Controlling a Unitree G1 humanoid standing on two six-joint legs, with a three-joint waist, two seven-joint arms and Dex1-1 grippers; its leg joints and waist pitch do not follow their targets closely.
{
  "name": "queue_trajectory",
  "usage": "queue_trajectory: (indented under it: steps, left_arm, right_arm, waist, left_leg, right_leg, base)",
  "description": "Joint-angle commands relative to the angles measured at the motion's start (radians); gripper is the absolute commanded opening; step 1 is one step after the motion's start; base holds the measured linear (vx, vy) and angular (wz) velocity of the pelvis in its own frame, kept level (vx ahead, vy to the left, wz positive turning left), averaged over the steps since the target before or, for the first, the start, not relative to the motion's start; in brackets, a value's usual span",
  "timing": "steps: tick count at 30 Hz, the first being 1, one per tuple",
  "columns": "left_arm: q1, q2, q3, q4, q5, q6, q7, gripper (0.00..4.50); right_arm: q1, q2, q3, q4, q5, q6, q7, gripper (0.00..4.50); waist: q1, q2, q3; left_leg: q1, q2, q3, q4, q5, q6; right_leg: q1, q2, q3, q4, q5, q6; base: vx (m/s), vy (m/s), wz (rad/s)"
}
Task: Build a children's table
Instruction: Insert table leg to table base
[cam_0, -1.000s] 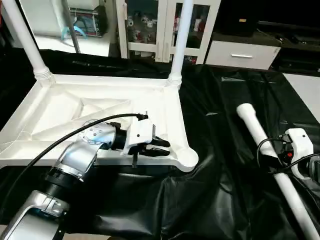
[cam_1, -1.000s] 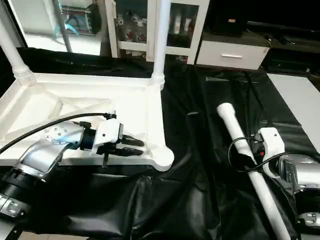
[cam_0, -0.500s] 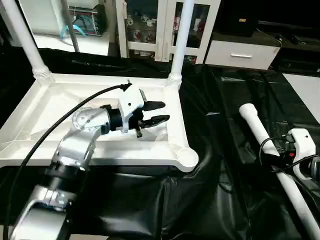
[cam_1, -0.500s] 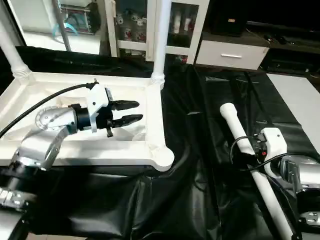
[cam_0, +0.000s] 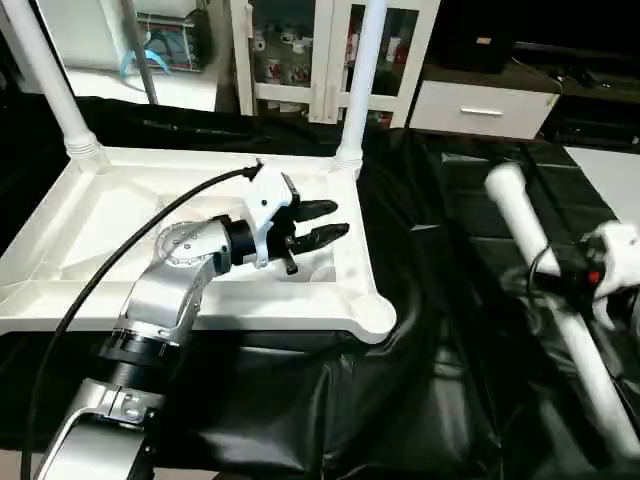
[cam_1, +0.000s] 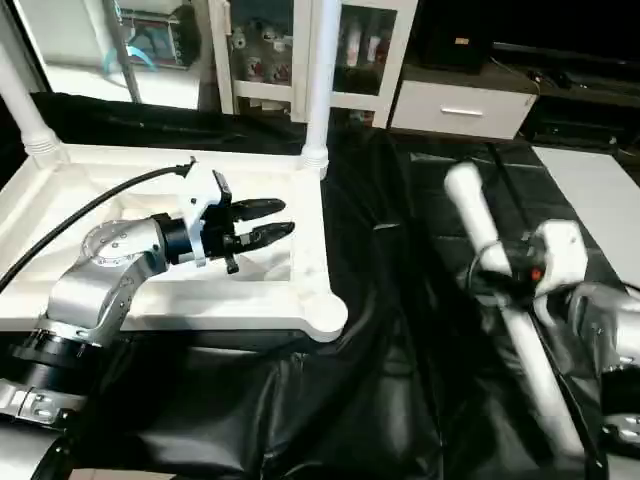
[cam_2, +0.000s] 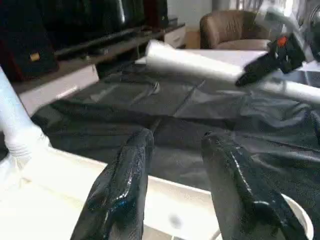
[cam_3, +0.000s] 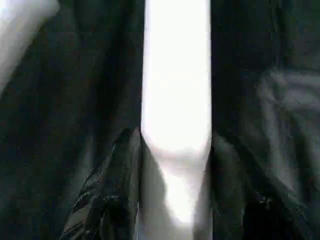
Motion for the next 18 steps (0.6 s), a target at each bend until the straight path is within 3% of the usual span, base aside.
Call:
queue_trajectory:
  steps: [1,2,3,4,6,7,9,12,15,18]
  left_arm:
    - [0.006,-0.042,-0.020,-0.028,-0.013,0.116,0.059,1.90]
    - [0.006,-0.071,-0.016,-0.027,-0.024,0.169,0.091,1.90]
    - [0.006,-0.071,-0.016,-0.027,-0.024,0.169,0.091,1.90]
    - [-0.001,-0.137,0.011,-0.016,-0.073,0.279,0.154,2.08]
    - [-0.008,-0.181,0.030,-0.006,-0.104,0.324,0.192,2.18]
    - [-0.010,-0.194,0.036,-0.004,-0.113,0.335,0.201,2.25]
    - [-0.038,-0.286,0.065,0.026,-0.157,0.375,0.271,2.25]
    - [-0.061,-0.351,0.084,0.049,-0.184,0.420,0.314,2.62]
    - [-0.067,-0.382,0.064,0.053,-0.167,0.457,0.334,2.85]
    - [-0.063,-0.395,0.051,0.054,-0.150,0.476,0.362,3.06]
  right_arm:
    - [-0.064,0.078,-0.096,-0.047,0.100,0.047,-0.096,1.63]
    - [-0.089,0.120,-0.136,-0.051,0.139,0.056,-0.144,1.63]
    - [-0.089,0.120,-0.136,-0.051,0.139,0.056,-0.144,1.62]
    - [-0.133,0.195,-0.210,-0.054,0.220,0.077,-0.225,1.62]
    - [-0.153,0.235,-0.234,-0.065,0.259,0.086,-0.254,1.62]
    - [-0.158,0.248,-0.239,-0.071,0.270,0.088,-0.261,1.62]
    - [-0.206,0.364,-0.302,-0.117,0.371,0.090,-0.353,1.62]
    - [-0.252,0.469,-0.363,-0.164,0.447,0.029,-0.455,1.62]
    - [-0.294,0.533,-0.402,-0.181,0.499,-0.024,-0.514,1.61]
    - [-0.308,0.556,-0.406,-0.198,0.506,-0.053,-0.536,1.61]
  waist:
    - [-0.001,-0.020,-0.076]
    - [-0.002,-0.019,-0.076]
    - [-0.002,-0.018,-0.076]
    - [-0.001,-0.018,-0.075]
    - [0.002,-0.021,-0.077]
    - [0.007,-0.018,-0.078]
    - [0.010,-0.018,-0.076]
    - [0.009,-0.016,-0.079]
    - [0.010,-0.014,-0.084]
    - [0.009,-0.011,-0.083]
  left_leg:
    - [0.015,0.053,-0.024,-0.060,-0.162,0.042]
    - [0.017,0.052,-0.023,-0.058,-0.160,0.040]
    - [0.018,0.053,-0.020,-0.058,-0.164,0.038]
    - [0.020,0.053,-0.020,-0.059,-0.157,0.037]
    - [0.021,0.053,-0.018,-0.057,-0.148,0.034]
    - [0.020,0.052,-0.019,-0.057,-0.147,0.036]
    - [0.017,0.050,-0.019,-0.058,-0.149,0.035]
    - [0.019,0.052,-0.021,-0.061,-0.133,0.033]
    - [0.015,0.049,-0.018,-0.058,-0.078,0.046]
    - [0.011,0.048,-0.017,-0.058,-0.063,0.057]
  right_leg:
    - [0.042,-0.059,0.041,-0.064,-0.270,-0.216]
    - [0.039,-0.060,0.041,-0.066,-0.268,-0.223]
    - [0.038,-0.060,0.043,-0.065,-0.268,-0.225]
    - [0.038,-0.059,0.042,-0.066,-0.265,-0.229]
    - [0.038,-0.059,0.043,-0.063,-0.243,-0.247]
    - [0.038,-0.057,0.040,-0.065,-0.247,-0.240]
    - [0.038,-0.057,0.041,-0.064,-0.239,-0.234]
    - [0.037,-0.058,0.040,-0.064,-0.220,-0.216]
    - [0.038,-0.054,0.041,-0.054,-0.136,-0.205]
    - [0.039,-0.052,0.041,-0.052,-0.103,-0.204]
  base:
    - [0.000,0.000,0.00]
    - [0.000,0.000,0.00]
    - [0.000,0.000,0.00]
    - [0.000,0.000,0.00]
    - [0.000,0.000,0.00]
    - [0.000,0.000,0.00]
    - [0.000,0.000,0.00]
    - [0.000,0.000,0.00]
    - [0.000,0.000,0.00]
    - [0.000,0.000,0.00]
